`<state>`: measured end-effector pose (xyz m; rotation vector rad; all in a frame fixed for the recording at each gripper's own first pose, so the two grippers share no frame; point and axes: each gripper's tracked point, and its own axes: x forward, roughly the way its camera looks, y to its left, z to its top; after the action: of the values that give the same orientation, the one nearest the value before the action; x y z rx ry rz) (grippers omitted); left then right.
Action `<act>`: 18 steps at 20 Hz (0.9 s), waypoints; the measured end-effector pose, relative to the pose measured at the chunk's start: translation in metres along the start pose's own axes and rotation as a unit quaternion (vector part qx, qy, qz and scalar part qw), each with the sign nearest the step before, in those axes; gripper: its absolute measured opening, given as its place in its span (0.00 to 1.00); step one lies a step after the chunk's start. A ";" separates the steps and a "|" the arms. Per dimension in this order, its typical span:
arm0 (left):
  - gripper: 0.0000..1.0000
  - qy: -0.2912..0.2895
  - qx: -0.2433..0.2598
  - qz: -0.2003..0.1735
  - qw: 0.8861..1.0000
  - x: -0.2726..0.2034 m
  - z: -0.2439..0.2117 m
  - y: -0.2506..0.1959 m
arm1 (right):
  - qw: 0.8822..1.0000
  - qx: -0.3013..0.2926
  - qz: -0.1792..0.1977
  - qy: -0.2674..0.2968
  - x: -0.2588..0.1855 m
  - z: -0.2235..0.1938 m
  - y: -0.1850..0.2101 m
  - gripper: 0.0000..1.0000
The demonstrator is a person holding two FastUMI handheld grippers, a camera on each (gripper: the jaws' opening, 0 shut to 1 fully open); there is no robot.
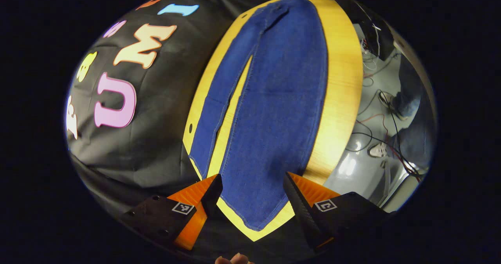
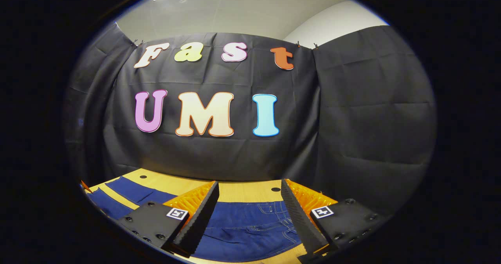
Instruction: Grasp the waist and the cuffs of the jeans and fold them to make the two legs overlap; first hold the waist and fold one-third of the jeans toward the cuffs, then hold the cuffs and fold the remaining one-third in the same direction to finish folding.
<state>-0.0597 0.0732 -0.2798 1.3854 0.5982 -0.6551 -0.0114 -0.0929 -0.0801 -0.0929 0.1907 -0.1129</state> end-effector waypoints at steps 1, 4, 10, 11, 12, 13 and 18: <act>0.96 0.002 0.017 -0.006 1.000 0.002 -0.002 -0.006 | 1.000 0.000 -0.002 0.002 -0.001 -0.002 -0.001 0.98; 0.96 0.007 0.047 -0.037 0.998 0.008 -0.009 -0.026 | 1.000 -0.007 -0.008 0.003 -0.005 -0.004 0.000 0.98; 0.85 0.003 0.081 -0.024 0.996 0.036 -0.010 -0.016 | 0.999 -0.005 -0.032 0.015 -0.018 -0.014 0.002 0.99; 0.85 -0.003 0.080 -0.022 0.997 0.039 -0.007 -0.014 | 0.999 -0.006 -0.037 0.017 -0.021 -0.014 0.002 0.99; 0.85 -0.007 0.080 -0.025 0.996 0.044 -0.006 -0.012 | 0.999 -0.007 -0.041 0.017 -0.024 -0.015 0.004 0.98; 0.84 -0.011 0.080 -0.040 0.996 0.050 -0.007 -0.014 | 0.999 -0.007 -0.045 0.019 -0.027 -0.017 0.006 0.98; 0.14 -0.005 0.078 -0.098 0.992 0.056 -0.011 -0.031 | 0.997 -0.025 -0.064 0.026 -0.042 -0.023 0.010 0.98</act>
<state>-0.0436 0.0779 -0.3419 1.4782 0.6927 -0.8809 -0.0554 -0.0798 -0.0959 -0.1530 0.2392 -0.2390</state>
